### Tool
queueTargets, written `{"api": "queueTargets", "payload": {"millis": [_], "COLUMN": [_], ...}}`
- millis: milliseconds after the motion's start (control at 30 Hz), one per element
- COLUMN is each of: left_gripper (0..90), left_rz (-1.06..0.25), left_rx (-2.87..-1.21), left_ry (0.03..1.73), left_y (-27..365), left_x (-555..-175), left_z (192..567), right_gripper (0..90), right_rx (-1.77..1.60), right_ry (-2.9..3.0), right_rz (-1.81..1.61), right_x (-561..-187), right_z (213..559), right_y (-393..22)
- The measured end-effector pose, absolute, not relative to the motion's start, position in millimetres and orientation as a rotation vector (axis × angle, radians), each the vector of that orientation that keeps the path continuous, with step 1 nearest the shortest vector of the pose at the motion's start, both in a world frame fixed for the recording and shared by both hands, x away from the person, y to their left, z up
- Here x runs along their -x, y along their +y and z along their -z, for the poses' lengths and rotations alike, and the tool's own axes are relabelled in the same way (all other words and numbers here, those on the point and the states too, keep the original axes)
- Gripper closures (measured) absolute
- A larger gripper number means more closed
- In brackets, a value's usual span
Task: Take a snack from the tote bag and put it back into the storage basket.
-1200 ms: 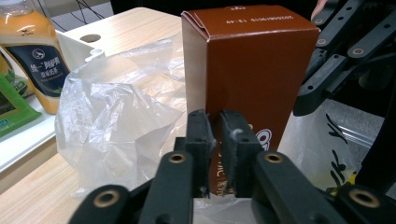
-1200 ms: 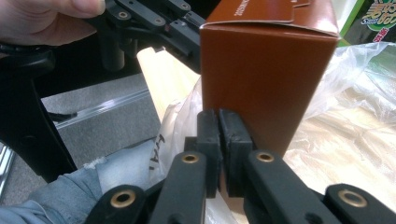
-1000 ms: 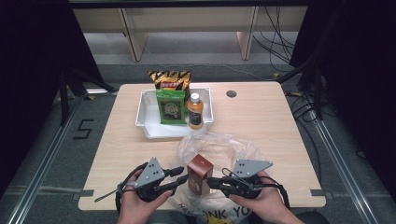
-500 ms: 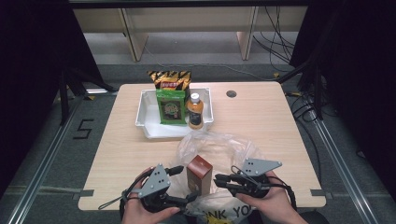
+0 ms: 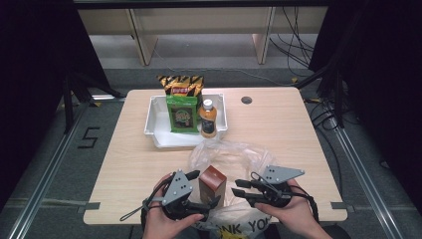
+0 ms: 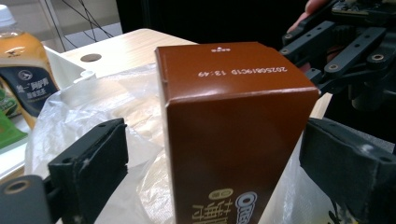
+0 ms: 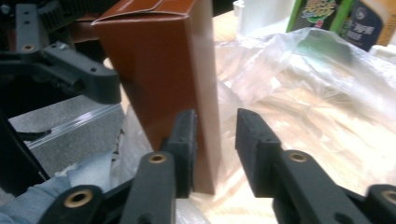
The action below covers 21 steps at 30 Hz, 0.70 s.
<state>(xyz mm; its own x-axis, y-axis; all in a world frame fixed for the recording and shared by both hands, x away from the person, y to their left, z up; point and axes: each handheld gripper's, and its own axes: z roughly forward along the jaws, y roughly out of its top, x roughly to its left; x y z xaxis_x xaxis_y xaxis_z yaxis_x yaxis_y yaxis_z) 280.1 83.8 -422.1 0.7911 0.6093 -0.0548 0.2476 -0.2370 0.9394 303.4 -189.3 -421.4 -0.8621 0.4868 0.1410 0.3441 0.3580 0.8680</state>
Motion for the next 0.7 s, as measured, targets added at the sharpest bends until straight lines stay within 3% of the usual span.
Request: {"api": "queueTargets", "payload": {"millis": [700], "left_gripper": [26.6], "left_rz": [-0.400], "left_rx": [-1.814], "left_ry": [0.641], "left_y": [74.3], "left_x": [-285.8], "left_z": [429.4], "right_gripper": [56.1], "right_rx": [-0.823], "right_ry": [2.414], "right_rz": [-1.480], "right_x": [-315.8], "right_z": [426.9], "right_y": [-199.5]}}
